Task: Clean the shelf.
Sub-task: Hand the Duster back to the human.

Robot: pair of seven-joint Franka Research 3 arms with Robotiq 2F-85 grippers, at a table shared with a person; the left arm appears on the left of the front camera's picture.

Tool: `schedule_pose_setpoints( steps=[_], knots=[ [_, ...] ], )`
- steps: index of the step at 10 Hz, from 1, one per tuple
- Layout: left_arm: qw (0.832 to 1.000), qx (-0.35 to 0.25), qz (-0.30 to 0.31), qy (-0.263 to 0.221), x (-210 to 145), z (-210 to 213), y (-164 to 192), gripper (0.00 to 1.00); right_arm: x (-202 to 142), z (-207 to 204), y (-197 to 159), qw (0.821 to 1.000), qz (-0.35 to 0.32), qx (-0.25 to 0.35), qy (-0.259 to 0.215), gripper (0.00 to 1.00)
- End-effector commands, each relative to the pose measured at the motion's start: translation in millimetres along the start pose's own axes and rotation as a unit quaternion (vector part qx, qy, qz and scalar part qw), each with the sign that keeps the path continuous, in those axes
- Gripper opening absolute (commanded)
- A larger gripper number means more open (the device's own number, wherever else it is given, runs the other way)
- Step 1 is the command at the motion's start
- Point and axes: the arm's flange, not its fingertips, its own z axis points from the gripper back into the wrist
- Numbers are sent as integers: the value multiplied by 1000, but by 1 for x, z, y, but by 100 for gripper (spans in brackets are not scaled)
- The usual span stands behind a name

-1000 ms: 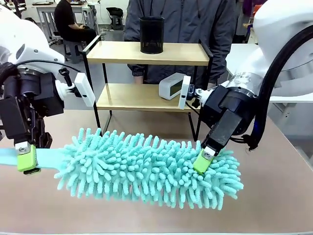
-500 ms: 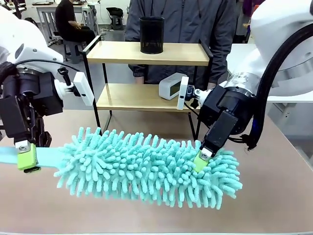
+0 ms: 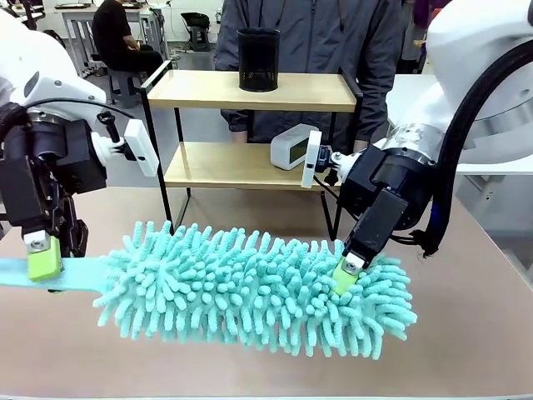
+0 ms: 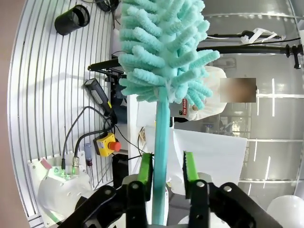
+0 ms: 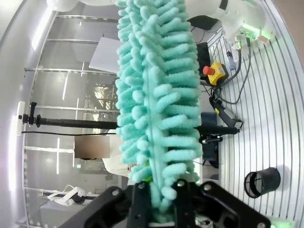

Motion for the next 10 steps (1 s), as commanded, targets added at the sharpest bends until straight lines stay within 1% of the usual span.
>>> schedule_pose_setpoints(
  steps=[1, 3, 4, 5, 6, 7, 8, 9, 10],
  knots=[
    [1000, 1, -13, -21, -3, 5, -5, 100, 4, 2, 3, 1000, -5, 8, 14, 0],
    [999, 7, -8, -46, -14, 14, -6, 100, 2, 5, 2, 1000, -6, 8, 10, 0],
    [997, 14, -3, -71, -26, 23, -8, 100, -2, 9, 2, 1000, -6, 10, 4, 0],
    [993, 29, -1, -116, -48, 39, -14, 100, -9, 16, 3, 1000, -9, 8, -4, 0],
    [983, 54, 9, -175, -75, 56, -20, 100, -18, 27, 7, 1000, -5, 6, -21, 0],
    [964, 75, 9, -253, -111, 74, -29, 100, -30, 41, 13, 999, 1, -1, -40, 0],
    [928, 112, 39, -353, -151, 91, -36, 100, -42, 54, 21, 999, 8, -7, -53, 0],
    [870, 146, 79, -463, -195, 102, -37, 100, -57, 71, 32, 998, 23, -7, -63, 0],
    [812, 152, 99, -555, -229, 106, -30, 100, -72, 88, 42, 996, 44, 0, -74, 0]
  ],
)
